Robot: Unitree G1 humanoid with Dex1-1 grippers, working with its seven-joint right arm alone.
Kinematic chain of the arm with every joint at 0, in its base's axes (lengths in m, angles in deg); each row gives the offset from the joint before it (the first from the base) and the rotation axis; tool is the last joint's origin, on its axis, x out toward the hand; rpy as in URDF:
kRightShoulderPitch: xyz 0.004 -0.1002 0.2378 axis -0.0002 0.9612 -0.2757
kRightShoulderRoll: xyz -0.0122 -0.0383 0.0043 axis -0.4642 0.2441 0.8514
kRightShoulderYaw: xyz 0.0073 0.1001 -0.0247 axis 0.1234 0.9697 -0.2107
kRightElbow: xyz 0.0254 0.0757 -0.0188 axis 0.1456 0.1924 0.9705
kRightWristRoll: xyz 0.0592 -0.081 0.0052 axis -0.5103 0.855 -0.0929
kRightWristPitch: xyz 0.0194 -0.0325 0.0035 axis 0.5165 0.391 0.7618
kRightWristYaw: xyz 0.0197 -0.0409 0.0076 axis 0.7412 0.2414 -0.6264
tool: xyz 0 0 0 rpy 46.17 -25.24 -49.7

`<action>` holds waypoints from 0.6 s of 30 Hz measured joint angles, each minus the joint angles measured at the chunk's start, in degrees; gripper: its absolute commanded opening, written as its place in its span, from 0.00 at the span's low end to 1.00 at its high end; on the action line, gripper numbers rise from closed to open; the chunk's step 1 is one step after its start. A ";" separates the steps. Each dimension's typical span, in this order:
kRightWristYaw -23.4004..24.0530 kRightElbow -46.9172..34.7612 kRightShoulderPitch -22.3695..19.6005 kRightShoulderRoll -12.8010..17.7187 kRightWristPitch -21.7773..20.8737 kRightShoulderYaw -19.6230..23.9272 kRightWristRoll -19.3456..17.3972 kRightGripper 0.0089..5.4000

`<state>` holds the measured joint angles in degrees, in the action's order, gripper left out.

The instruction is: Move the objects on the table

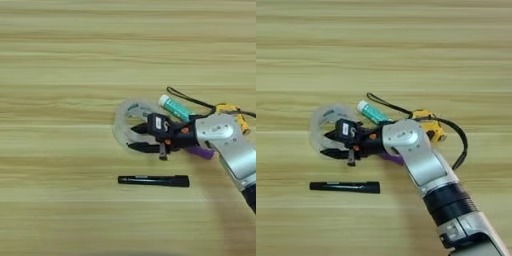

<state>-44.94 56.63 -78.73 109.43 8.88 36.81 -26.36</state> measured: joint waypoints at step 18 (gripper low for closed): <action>-4.59 -6.78 3.68 3.29 0.85 -0.01 -1.08 0.28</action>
<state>-49.53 49.85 -75.05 112.71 9.73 36.80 -27.44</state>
